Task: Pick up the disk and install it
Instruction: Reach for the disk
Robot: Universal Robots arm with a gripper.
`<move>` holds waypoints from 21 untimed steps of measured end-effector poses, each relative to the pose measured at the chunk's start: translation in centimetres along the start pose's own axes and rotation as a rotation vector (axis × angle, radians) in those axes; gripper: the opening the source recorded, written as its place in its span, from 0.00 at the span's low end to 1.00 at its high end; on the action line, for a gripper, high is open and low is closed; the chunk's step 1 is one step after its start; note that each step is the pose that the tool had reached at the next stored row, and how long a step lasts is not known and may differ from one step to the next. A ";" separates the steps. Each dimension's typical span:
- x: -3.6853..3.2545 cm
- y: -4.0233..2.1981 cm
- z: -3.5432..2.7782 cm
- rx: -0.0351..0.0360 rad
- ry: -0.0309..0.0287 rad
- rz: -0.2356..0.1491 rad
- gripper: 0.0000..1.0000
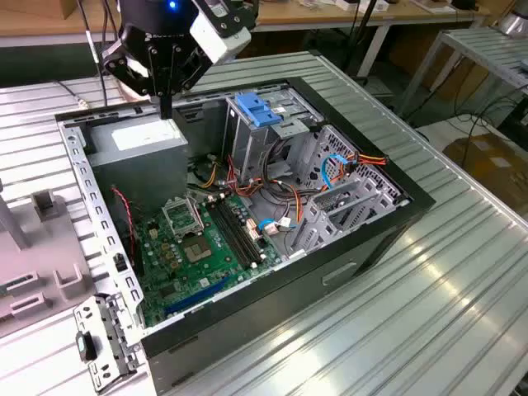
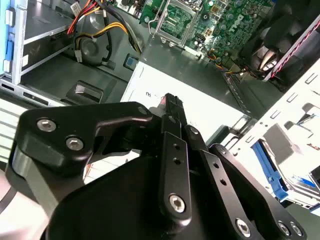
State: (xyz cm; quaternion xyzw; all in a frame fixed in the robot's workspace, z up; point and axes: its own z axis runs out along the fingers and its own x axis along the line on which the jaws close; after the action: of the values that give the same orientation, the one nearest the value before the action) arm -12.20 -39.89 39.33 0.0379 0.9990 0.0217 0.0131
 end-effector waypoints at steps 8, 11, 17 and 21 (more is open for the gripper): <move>0.14 -0.01 -0.01 0.0001 0.0000 0.000 0.11; 0.23 -0.02 -0.01 0.0001 0.0000 0.000 0.11; 0.37 -0.03 -0.01 0.0000 0.0000 0.000 0.11; 0.53 -0.04 -0.02 0.0000 0.0000 0.000 0.11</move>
State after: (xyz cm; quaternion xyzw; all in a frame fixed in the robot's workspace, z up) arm -12.73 -39.89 39.33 0.0379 0.9990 0.0217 0.0131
